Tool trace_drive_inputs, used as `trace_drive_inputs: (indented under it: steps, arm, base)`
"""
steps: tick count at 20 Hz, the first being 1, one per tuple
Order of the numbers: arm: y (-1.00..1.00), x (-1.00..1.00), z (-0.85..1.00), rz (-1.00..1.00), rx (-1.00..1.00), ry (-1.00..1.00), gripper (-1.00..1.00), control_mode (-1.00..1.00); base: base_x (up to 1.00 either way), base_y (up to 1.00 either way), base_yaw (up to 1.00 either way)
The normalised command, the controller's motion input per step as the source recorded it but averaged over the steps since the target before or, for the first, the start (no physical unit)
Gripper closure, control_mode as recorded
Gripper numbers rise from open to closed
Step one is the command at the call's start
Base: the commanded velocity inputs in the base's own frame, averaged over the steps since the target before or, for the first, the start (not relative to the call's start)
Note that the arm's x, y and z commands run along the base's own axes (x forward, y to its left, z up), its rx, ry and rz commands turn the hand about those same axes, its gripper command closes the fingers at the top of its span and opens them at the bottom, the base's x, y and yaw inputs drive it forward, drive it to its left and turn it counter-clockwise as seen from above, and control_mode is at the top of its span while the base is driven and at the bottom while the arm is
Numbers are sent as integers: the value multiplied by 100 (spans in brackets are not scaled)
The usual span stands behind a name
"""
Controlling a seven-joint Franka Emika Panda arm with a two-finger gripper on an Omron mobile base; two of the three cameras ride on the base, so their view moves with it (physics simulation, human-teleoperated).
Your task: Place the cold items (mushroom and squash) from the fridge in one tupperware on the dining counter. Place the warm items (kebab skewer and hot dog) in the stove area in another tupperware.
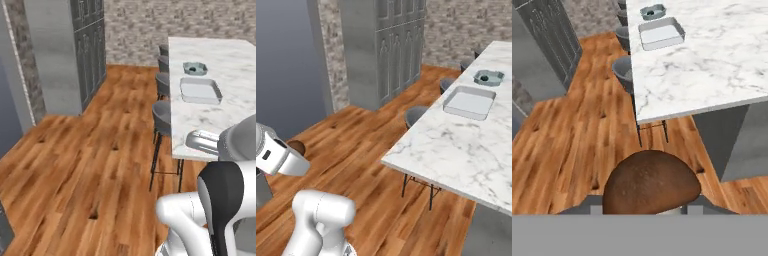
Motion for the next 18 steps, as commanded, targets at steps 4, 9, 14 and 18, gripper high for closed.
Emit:
trace_drive_inputs:
  steps: [4,9,14,18]
  arm:
    - [0,0,0,0,0,0,100,100]
    - [0,0,0,0,0,0,100,100]
    - [0,0,0,0,0,0,100,100]
    - [0,0,0,0,0,0,100,100]
  base:
    - [100,75,-46]
    - [100,76,-46]
    - [100,76,-45]
    - [98,79,-44]
